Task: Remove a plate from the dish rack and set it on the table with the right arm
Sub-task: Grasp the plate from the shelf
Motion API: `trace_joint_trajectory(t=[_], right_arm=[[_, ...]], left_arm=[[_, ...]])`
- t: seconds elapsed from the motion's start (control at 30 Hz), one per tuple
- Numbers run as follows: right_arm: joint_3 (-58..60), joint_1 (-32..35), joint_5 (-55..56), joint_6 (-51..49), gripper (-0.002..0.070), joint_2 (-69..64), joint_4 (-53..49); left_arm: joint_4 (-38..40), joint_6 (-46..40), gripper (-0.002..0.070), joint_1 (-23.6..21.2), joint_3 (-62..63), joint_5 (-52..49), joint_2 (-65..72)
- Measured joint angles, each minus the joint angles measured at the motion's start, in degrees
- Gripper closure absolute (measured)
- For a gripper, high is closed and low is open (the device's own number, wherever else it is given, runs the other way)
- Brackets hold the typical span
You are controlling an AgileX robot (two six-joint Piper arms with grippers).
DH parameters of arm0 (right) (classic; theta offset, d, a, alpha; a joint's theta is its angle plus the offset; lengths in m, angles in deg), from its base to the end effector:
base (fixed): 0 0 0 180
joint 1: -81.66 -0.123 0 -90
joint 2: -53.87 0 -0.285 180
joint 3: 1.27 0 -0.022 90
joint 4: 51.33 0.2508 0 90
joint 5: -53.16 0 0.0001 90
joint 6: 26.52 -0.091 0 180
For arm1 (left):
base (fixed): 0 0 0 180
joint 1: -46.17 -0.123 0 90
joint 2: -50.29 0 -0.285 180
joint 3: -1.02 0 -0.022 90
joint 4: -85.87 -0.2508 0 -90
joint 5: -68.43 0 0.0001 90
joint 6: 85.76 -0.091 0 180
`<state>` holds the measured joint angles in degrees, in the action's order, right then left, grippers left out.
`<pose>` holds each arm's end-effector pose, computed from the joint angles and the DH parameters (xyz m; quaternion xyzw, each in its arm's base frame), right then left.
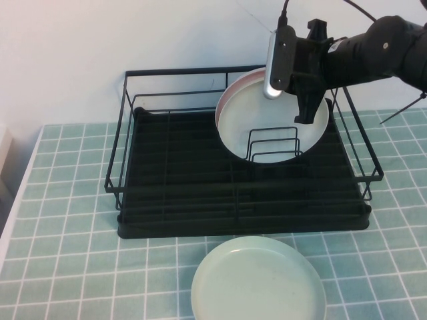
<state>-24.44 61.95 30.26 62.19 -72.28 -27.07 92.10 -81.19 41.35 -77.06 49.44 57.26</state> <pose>0.4581 0.1796 0.2679 -0.6272 0.6188 -0.1193 0.4577 0.0534 0.0013 0.1791 -0.0939 0.7820 -0.0442 0.6146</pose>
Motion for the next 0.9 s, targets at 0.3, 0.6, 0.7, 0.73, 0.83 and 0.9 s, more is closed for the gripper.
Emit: trace_joint_trajectory(t=[0.3, 0.6, 0.7, 0.73, 0.83, 0.9], right_arm=[[0.0, 0.0, -1.1, -1.7, 0.0356, 0.0, -0.3], [0.0, -0.1, -2.9, -2.2, 0.0573, 1.0, -0.8], [0.3, -0.1, -3.9, -2.2, 0.0575, 2.8, -1.1], [0.3, -0.1, -4.1, -2.3, 0.0576, 3.5, -1.3], [0.3, -0.1, -4.8, -2.4, 0.0576, 7.2, -1.6], [0.3, -0.1, -4.9, -3.3, 0.0576, 10.4, -1.9]], left_arm=[[0.0, 0.0, 0.0678, 0.0, 0.0, 0.0, 0.0], [0.0, 0.0, 0.0678, 0.0, 0.0, 0.0, 0.0], [0.0, 0.0, 0.0678, 0.0, 0.0, 0.0, 0.0], [0.0, 0.0, 0.0678, 0.0, 0.0, 0.0, 0.0], [0.0, 0.0, 0.0678, 0.0, 0.0, 0.0, 0.0], [0.0, 0.0, 0.0678, 0.0, 0.0, 0.0, 0.0]])
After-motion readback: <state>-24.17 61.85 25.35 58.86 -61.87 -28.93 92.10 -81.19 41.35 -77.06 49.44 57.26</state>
